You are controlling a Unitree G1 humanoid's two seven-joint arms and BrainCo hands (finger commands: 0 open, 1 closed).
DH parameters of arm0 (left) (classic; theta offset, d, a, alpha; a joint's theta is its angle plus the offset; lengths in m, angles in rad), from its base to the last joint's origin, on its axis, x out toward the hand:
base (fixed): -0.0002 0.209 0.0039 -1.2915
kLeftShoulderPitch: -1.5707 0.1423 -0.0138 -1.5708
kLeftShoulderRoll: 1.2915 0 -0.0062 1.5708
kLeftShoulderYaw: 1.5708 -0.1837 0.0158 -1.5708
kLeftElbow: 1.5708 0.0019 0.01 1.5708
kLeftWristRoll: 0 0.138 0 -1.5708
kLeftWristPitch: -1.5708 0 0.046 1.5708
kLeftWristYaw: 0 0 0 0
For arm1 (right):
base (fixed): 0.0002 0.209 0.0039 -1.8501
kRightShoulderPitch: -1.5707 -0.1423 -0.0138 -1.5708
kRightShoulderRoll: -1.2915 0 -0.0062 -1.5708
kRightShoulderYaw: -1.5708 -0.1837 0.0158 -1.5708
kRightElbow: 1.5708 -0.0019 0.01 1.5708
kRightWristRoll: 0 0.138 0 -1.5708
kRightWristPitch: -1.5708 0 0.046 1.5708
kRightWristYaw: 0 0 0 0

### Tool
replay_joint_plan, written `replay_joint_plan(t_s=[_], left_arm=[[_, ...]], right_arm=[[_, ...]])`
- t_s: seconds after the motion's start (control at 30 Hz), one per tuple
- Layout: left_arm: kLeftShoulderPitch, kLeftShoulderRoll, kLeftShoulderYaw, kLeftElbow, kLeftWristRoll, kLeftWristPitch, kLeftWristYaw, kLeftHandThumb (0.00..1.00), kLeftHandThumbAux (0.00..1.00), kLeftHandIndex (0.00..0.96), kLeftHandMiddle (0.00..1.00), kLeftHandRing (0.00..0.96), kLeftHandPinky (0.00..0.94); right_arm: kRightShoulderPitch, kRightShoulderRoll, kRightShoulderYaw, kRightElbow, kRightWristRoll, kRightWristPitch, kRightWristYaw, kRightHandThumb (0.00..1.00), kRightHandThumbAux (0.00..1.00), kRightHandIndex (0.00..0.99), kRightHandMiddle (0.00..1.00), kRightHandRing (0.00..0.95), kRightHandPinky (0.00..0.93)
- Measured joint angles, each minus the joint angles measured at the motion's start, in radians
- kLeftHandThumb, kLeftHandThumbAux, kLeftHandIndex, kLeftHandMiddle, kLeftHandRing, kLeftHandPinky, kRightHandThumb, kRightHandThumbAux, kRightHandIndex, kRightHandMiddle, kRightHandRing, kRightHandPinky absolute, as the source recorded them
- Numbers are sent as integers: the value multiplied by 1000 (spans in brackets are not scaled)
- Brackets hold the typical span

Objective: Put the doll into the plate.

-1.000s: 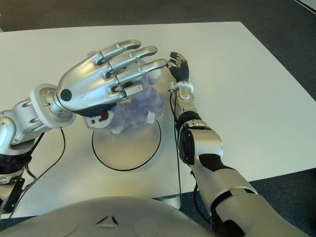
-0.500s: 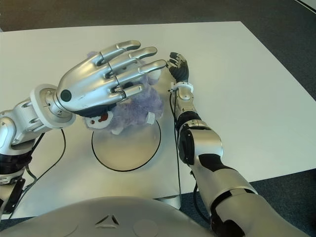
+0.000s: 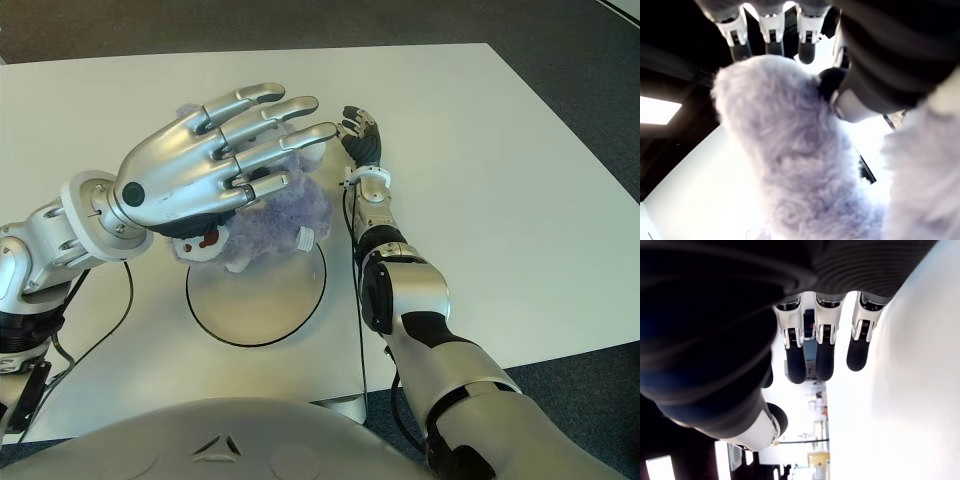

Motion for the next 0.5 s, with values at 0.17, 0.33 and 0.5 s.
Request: replay_joint_plan(t_s=[0.17,0.33,0.5], left_arm=[[0,0,0,0,0,0,0,714,703,420,55,5,75],[0,0,0,0,0,0,0,714,703,420,55,5,75],[0,0,1,0,0,-1,0,714,703,420,55,5,75]], right_arm=[[0,0,0,0,0,0,0,528,852,234,214,183,188],[0,0,0,0,0,0,0,528,852,234,214,183,188],[0,0,0,0,0,0,0,528,852,234,214,183,188]])
